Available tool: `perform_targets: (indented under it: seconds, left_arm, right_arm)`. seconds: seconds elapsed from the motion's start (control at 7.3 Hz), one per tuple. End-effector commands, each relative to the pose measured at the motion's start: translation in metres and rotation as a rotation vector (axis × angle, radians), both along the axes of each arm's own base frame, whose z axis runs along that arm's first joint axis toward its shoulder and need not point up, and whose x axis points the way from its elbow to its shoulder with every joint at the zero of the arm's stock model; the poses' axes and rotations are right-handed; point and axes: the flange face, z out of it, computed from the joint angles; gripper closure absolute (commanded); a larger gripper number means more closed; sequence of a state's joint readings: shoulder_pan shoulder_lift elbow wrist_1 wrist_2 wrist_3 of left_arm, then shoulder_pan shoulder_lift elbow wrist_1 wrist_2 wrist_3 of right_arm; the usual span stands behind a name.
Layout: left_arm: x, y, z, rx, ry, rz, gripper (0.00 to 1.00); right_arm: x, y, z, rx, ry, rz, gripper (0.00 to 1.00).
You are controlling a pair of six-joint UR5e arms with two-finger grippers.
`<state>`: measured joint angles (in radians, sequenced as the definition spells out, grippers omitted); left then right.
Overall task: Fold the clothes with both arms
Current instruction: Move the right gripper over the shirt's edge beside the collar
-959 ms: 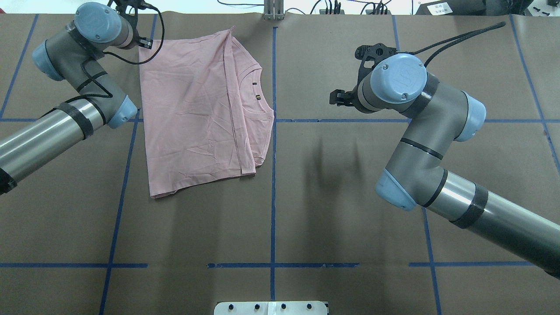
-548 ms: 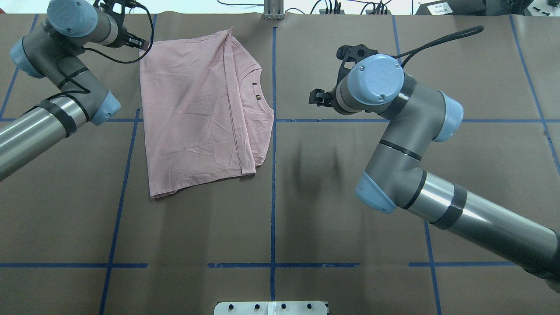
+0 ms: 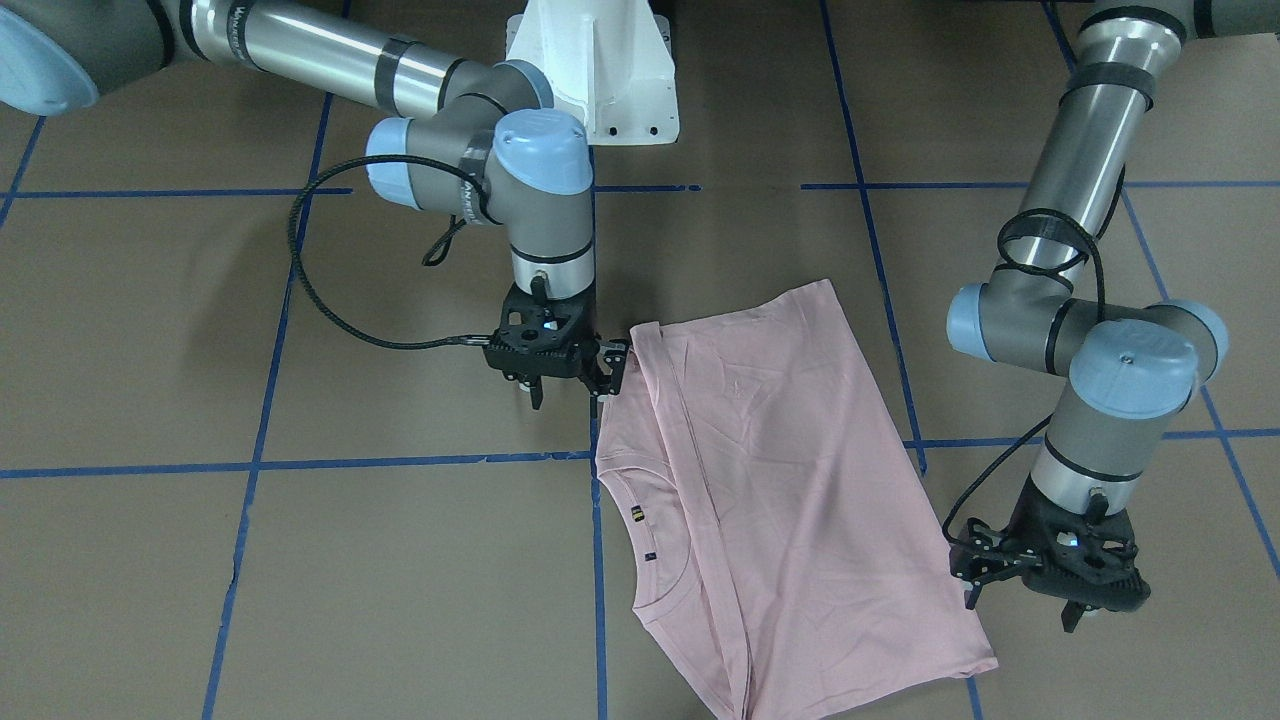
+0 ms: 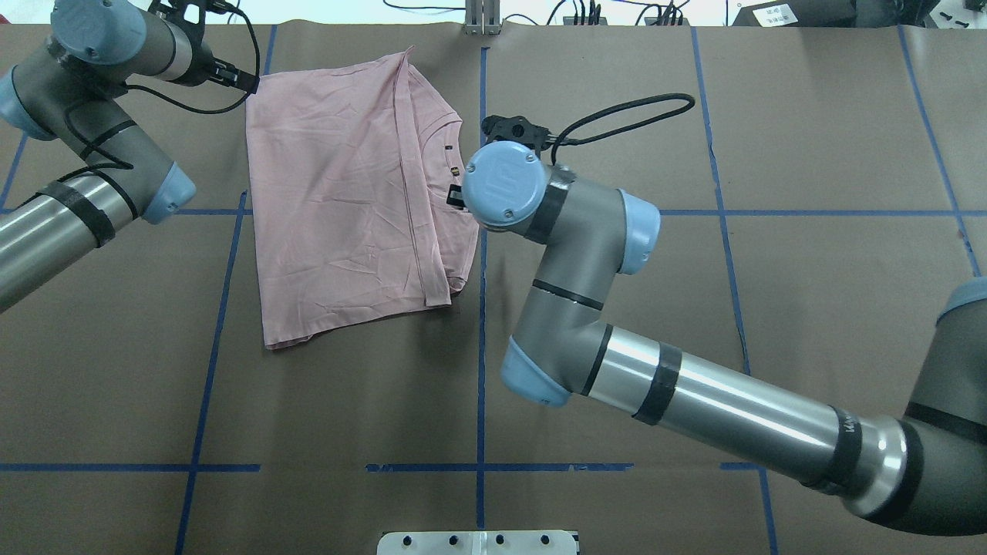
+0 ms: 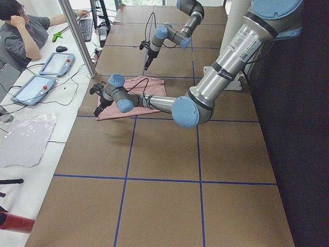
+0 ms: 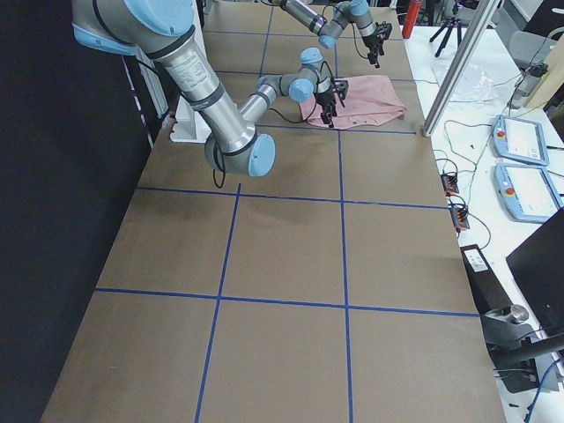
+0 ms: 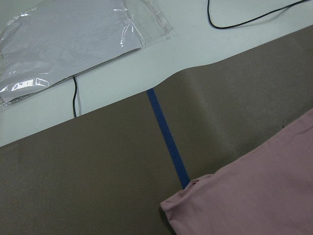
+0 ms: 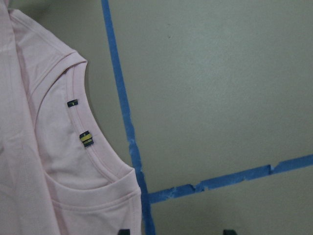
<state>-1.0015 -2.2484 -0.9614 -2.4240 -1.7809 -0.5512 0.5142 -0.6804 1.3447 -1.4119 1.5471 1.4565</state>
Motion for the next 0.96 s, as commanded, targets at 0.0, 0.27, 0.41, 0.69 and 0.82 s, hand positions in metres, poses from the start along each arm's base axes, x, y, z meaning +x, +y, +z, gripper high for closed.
perform_targets:
  seconds: [0.0,0.27,0.41,0.69,0.82]
  left_arm:
    - [-0.001,0.001,-0.001,0.008,0.009,-0.002,0.00]
    - [0.000,0.002,-0.001,0.009,0.011,-0.002,0.00]
    - [0.000,0.002,0.000,0.007,0.010,-0.002,0.00]
    - [0.000,0.002,0.000,0.007,0.010,-0.002,0.00]
    - [0.000,0.002,0.000,0.007,0.010,-0.002,0.00]
  right_arm:
    - [-0.042,0.019,-0.017,-0.025,0.056,-0.018,0.39]
    - [-0.053,0.030,-0.013,-0.027,0.057,-0.004,0.41]
    - [-0.057,0.032,-0.008,-0.037,0.063,0.006,0.41]
    - [-0.063,0.038,-0.004,-0.050,0.064,0.009,0.51]
    - [-0.065,0.041,-0.005,-0.054,0.060,0.010,0.52]
